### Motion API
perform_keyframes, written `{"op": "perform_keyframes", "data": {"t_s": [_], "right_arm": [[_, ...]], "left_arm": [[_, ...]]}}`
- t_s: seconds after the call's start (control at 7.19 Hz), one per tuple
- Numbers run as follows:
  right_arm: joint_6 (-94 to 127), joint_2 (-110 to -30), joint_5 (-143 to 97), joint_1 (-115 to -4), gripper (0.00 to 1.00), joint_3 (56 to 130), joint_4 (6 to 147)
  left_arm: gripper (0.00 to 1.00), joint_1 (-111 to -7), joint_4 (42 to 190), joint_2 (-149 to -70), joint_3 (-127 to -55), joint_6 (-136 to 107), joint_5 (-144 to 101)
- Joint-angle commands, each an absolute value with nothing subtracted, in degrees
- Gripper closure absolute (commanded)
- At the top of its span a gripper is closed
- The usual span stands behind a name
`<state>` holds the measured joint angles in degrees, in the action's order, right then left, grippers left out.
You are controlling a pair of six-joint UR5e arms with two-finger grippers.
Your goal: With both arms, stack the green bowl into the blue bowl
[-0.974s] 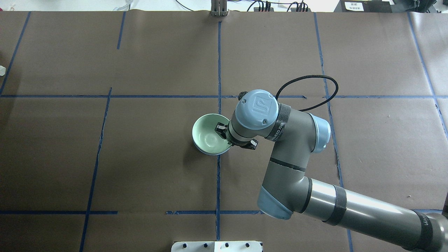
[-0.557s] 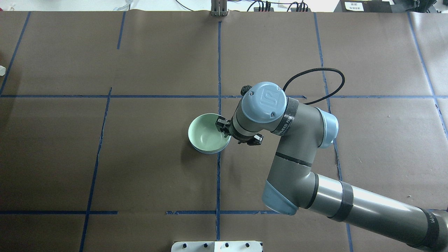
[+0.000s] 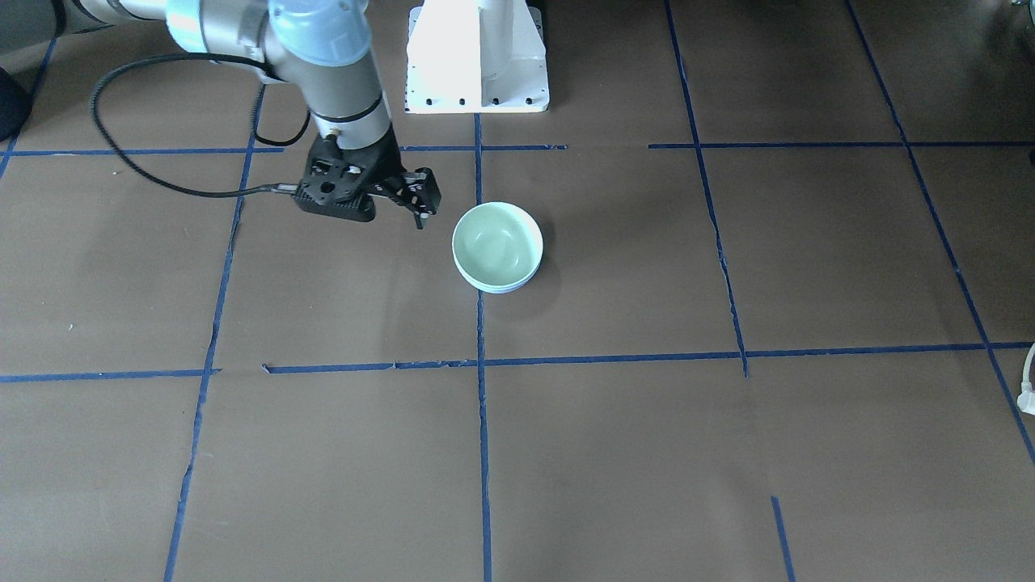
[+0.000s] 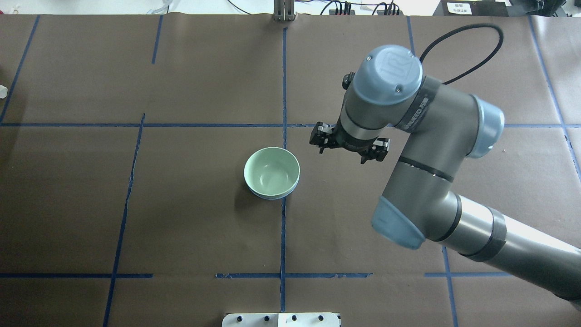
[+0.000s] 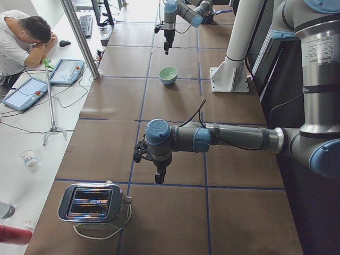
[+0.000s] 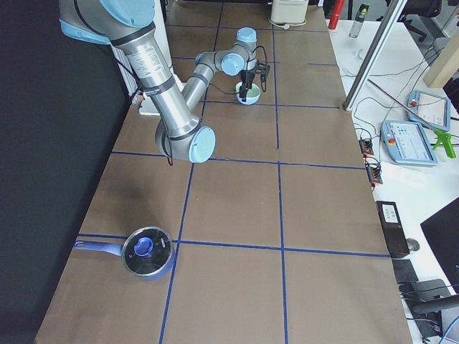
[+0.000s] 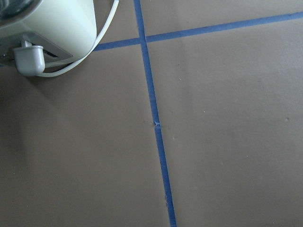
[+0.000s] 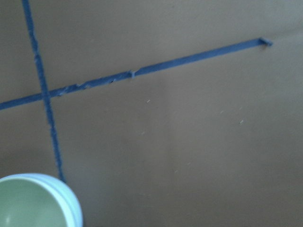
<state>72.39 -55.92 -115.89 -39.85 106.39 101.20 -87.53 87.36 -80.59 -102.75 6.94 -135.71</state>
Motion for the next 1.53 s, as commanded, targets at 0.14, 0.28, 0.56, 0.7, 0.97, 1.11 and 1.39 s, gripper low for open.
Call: {"op": "perform_keyframes", "data": {"t_s": [0.14,0.28,0.56,0.7,0.97,1.11,1.39], "right_arm": [[26.3,-74.1,-131.6,-66.0,0.00,107.1,102.8],[13.5,-80.3,-132.6,-72.8,0.00,107.1,102.9],[-7.3,-88.1,-132.5,-82.8,0.00,103.0,102.6],[-15.5,-89.1,-132.5,-87.4,0.00,97.1,102.4],[-16.2,-93.9,-132.2,-90.2,0.00,96.2,101.6],[-15.3,-95.3,-132.2,-90.1,0.00,96.1,101.5],[-14.2,-95.1,-132.0,-90.1,0.00,96.4,101.5]], "left_arm": [[0.00,-87.5,86.9,-80.8,-102.5,6.9,-135.5],[0.00,-87.5,86.8,-80.7,-102.4,6.9,-135.6],[0.00,-87.5,87.9,-79.8,-102.4,7.6,-135.4],[0.00,-87.5,87.7,-79.8,-102.4,7.4,-135.0],[0.00,-87.5,87.9,-79.7,-102.2,7.6,-135.1],[0.00,-87.5,87.5,-79.8,-101.6,7.4,-135.0],[0.00,-87.5,87.3,-79.4,-101.2,7.5,-134.8]]}}
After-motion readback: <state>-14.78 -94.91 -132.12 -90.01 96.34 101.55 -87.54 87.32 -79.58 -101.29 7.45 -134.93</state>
